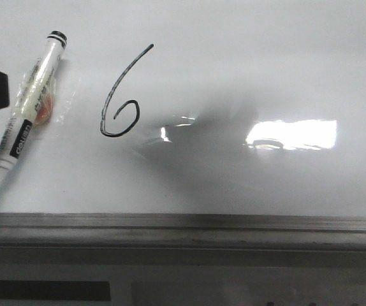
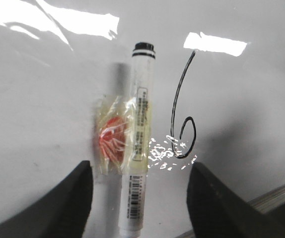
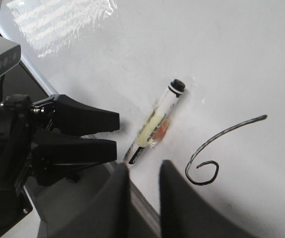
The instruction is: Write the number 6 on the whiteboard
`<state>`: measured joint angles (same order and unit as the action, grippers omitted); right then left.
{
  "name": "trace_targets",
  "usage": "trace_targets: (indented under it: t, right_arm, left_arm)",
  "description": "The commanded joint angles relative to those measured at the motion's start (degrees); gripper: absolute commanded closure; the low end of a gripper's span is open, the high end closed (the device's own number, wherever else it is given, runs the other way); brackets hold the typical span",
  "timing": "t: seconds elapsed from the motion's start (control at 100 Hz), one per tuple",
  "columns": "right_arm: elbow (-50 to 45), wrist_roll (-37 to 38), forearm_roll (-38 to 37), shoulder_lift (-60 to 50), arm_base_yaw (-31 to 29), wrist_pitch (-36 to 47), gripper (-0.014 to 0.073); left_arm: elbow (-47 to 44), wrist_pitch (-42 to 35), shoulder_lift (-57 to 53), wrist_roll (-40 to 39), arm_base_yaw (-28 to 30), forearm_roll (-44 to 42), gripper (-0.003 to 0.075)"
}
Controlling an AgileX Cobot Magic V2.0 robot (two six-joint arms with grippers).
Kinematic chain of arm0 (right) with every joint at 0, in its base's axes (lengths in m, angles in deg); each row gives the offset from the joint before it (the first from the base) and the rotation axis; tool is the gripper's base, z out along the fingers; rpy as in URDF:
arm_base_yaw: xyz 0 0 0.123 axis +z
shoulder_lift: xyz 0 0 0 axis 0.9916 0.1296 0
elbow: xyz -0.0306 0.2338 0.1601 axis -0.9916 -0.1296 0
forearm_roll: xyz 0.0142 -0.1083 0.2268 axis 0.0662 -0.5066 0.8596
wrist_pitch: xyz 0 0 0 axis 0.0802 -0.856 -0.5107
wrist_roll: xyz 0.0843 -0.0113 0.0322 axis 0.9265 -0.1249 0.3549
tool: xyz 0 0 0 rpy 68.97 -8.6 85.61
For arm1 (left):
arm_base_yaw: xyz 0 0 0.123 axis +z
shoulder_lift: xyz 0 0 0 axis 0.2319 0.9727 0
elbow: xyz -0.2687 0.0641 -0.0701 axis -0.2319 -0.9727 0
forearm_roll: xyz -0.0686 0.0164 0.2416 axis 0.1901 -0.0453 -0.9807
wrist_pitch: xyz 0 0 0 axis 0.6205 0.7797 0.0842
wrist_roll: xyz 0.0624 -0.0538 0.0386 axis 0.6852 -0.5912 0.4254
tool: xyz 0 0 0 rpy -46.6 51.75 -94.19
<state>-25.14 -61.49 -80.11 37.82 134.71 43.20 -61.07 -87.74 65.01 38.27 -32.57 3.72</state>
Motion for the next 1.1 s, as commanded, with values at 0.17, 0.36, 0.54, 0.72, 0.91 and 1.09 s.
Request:
trace_targets:
  t: [0.17, 0.36, 0.54, 0.72, 0.91, 1.09]
  right_arm:
    - [-4.04, -0.62, -4.91, -9.32, 0.69, 7.66, 0.0656]
    - [-13.85, -0.62, -7.73, -19.59, 1.75, 14.99, 0.0656]
    - [-24.02, -0.62, -10.81, -32.09, 1.75, 19.78, 0.0656]
    - [-32.82, -0.62, -14.85, -43.14, 1.75, 20.86, 0.0657]
    - [-36.9, -0.62, -14.85, -49.7, 1.75, 19.72, 0.0657]
    - [-37.82, -0.62, -14.85, -50.4, 1.75, 19.33, 0.0657]
  left_arm:
    - [1.46, 0.95, -11.03, 1.55, 0.88, -8.72, 0.0741]
    - [1.46, 6.1, -21.65, 1.55, 0.88, -8.84, 0.0741]
    - [1.46, 18.12, -33.9, 1.55, 0.88, -13.67, 0.0741]
    - [1.46, 25.95, -44.72, 1.55, 0.88, -13.19, 0.0741]
    - [1.46, 26.26, -43.58, 1.55, 0.88, -13.22, 0.0741]
    - [1.46, 26.26, -43.57, 1.55, 0.88, -13.22, 0.0741]
